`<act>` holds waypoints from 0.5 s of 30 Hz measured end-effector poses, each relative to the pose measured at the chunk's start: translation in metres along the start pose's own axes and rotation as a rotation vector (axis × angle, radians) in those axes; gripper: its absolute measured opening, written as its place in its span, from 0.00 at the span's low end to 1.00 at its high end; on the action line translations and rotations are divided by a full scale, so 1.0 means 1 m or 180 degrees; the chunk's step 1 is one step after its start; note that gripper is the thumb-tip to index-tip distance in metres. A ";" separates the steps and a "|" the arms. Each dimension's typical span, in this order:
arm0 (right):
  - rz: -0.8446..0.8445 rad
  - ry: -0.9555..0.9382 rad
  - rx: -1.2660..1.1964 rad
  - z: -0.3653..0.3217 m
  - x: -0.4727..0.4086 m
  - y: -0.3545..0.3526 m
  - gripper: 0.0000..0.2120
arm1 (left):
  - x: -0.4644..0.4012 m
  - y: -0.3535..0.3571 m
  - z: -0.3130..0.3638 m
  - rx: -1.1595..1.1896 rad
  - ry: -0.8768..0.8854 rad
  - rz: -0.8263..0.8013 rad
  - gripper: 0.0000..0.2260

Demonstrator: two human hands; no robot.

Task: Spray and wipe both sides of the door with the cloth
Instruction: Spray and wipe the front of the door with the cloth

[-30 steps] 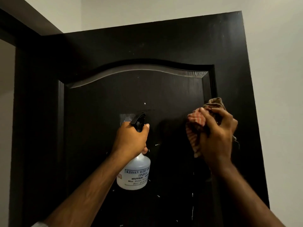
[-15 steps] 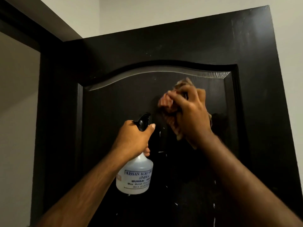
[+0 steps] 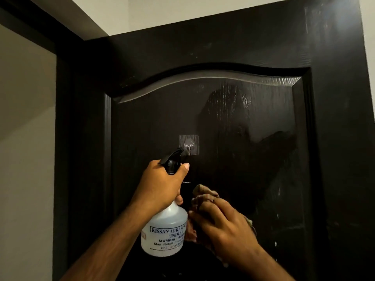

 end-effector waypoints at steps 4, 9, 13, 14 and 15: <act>0.0230 0.0538 0.0305 0.068 -0.053 -0.009 0.19 | 0.002 -0.008 -0.001 -0.0038 0.0021 0.0000 0.13; 0.0449 0.2285 0.0459 0.135 -0.112 -0.020 0.23 | 0.005 -0.021 -0.013 0.0029 -0.0103 0.0015 0.14; 0.0465 0.2148 0.0409 0.059 -0.084 0.006 0.20 | 0.001 -0.038 -0.030 -0.0089 -0.0181 0.0114 0.14; 0.0453 0.1940 0.0339 0.029 -0.070 0.014 0.18 | 0.000 -0.042 -0.034 -0.0135 -0.0170 0.0161 0.13; 0.0450 0.1721 0.0223 -0.002 -0.055 0.022 0.17 | 0.000 -0.045 -0.036 -0.0173 -0.0153 0.0201 0.13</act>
Point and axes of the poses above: each hand's wrist, its own x-axis away from the middle knuckle, its own y-axis out of the palm, z = x × y, the point moved 3 cm from there along -x, towards the middle knuckle, and after that the axes turned 15 degrees about x, right-handed, at the moved point
